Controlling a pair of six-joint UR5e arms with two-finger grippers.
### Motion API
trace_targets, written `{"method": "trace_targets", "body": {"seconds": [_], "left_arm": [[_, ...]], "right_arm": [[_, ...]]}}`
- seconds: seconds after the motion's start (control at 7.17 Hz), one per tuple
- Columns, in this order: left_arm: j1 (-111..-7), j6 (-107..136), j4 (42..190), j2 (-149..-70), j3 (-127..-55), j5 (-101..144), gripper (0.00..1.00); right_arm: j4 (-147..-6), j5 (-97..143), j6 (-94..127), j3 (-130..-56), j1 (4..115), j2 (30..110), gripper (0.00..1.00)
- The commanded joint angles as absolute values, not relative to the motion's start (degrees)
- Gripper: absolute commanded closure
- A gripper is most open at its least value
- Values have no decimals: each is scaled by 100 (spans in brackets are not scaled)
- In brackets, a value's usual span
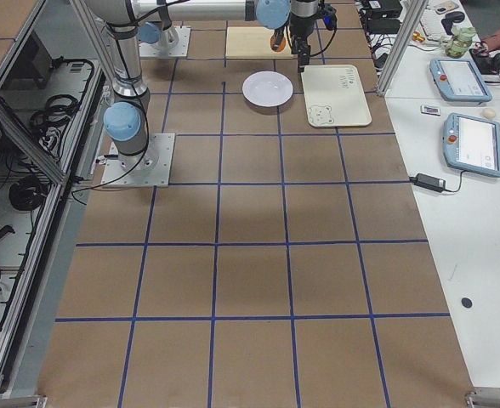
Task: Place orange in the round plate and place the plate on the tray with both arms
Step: 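Carry the orange with the left gripper over the white bowl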
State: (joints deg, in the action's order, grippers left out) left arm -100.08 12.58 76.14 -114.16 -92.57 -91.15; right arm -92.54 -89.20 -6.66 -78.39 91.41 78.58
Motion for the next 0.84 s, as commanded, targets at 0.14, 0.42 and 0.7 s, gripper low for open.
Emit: {"method": "trace_targets", "body": {"seconds": [0.14, 0.42, 0.7], "left_arm": [[-11011, 3492, 6921, -11698, -9168, -8432, 76], [-11241, 3586, 6900, -11900, -9333, -8385, 76], [-11241, 3542, 6829, -12075, -9360, -8261, 13]], "right_arm": [[-9281, -8921, -668, -7857, 9141, 7813, 0], [-9290, -8921, -650, -7857, 9141, 7813, 0], [-9290, -8851, -642, -7866, 9141, 7813, 0]]}}
